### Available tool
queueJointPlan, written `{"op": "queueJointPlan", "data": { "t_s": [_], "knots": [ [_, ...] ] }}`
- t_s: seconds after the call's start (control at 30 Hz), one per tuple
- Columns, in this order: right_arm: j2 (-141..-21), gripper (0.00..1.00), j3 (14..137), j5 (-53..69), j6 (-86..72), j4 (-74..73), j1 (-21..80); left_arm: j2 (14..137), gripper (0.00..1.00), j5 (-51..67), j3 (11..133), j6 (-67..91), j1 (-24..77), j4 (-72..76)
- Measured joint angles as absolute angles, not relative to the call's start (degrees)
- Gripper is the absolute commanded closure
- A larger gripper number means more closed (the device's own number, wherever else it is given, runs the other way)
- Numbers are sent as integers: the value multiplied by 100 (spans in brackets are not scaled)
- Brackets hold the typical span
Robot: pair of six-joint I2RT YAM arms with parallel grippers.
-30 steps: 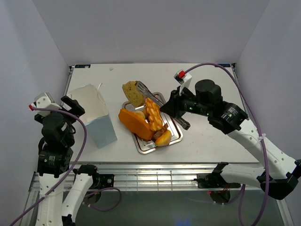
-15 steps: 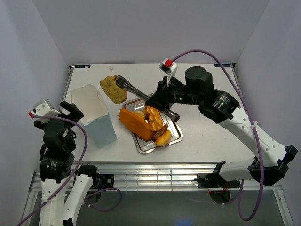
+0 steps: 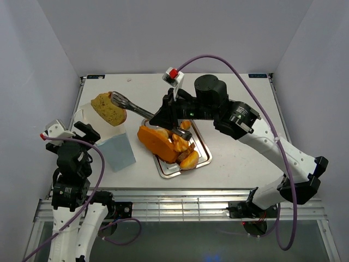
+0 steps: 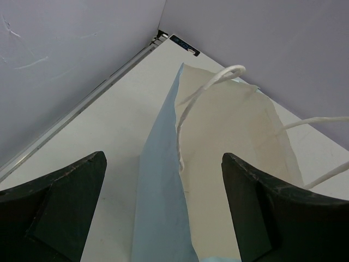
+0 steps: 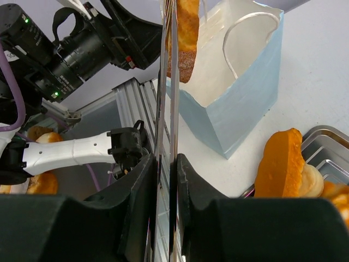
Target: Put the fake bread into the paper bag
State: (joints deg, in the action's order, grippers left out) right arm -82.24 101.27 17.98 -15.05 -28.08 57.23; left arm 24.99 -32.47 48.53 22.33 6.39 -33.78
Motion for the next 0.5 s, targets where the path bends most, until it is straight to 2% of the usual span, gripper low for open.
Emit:
{"op": "queueJointPlan", "data": {
  "t_s": [0.5],
  "knots": [
    [-9288,92,10484,1855,-1863,-2517,5730,1938,5,-3260,4519,2248,650,-3063]
  ]
}}
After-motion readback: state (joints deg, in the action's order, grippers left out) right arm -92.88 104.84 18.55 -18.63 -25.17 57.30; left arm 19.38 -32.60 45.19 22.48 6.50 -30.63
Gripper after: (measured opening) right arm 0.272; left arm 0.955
